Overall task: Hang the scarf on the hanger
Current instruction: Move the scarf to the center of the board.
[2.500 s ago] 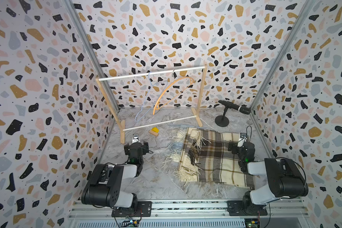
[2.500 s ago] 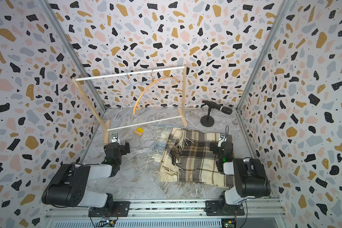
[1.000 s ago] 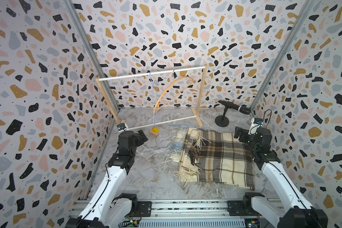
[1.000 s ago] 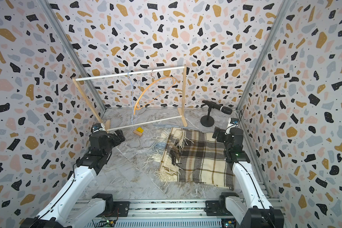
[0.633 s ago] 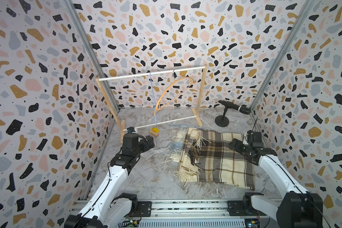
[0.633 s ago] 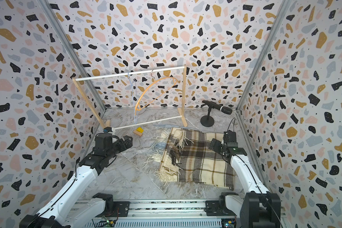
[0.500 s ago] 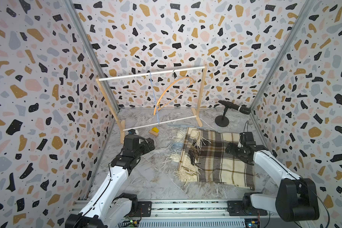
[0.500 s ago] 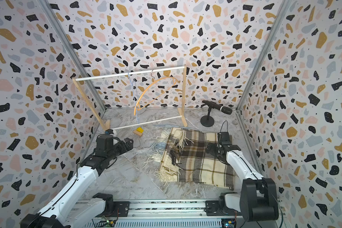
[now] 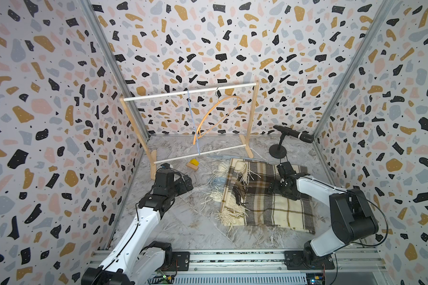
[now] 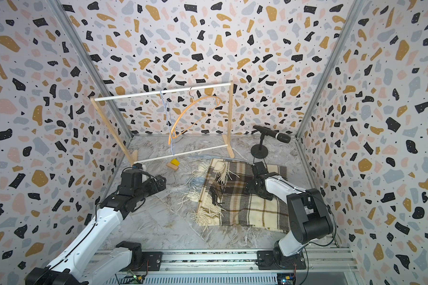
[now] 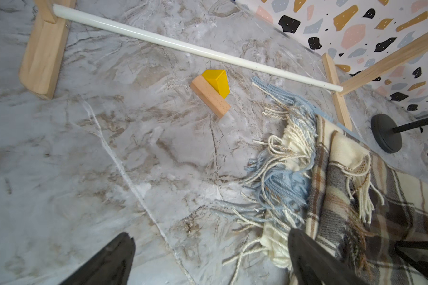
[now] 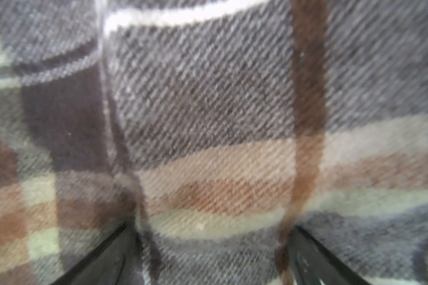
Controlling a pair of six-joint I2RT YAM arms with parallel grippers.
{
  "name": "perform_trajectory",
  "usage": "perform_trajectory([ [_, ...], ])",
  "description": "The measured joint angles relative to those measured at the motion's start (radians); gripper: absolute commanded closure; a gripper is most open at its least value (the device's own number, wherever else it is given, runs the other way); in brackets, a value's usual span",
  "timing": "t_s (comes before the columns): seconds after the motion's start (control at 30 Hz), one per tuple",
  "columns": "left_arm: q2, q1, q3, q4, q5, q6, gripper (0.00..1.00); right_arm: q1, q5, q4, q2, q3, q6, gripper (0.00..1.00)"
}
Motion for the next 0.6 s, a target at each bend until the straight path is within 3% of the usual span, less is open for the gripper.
perform_trajectory([
  [0.37, 0.006, 0.000, 0.228, -0.106, -0.008, 0.080, 0.00, 0.197, 0.021, 0.076, 0.031, 0.008, 0.049, 0.00],
  [0.6, 0.006, 0.000, 0.303, -0.161, -0.009, 0.115, 0.00, 0.259, 0.021, 0.082, 0.077, 0.058, 0.049, 0.00],
])
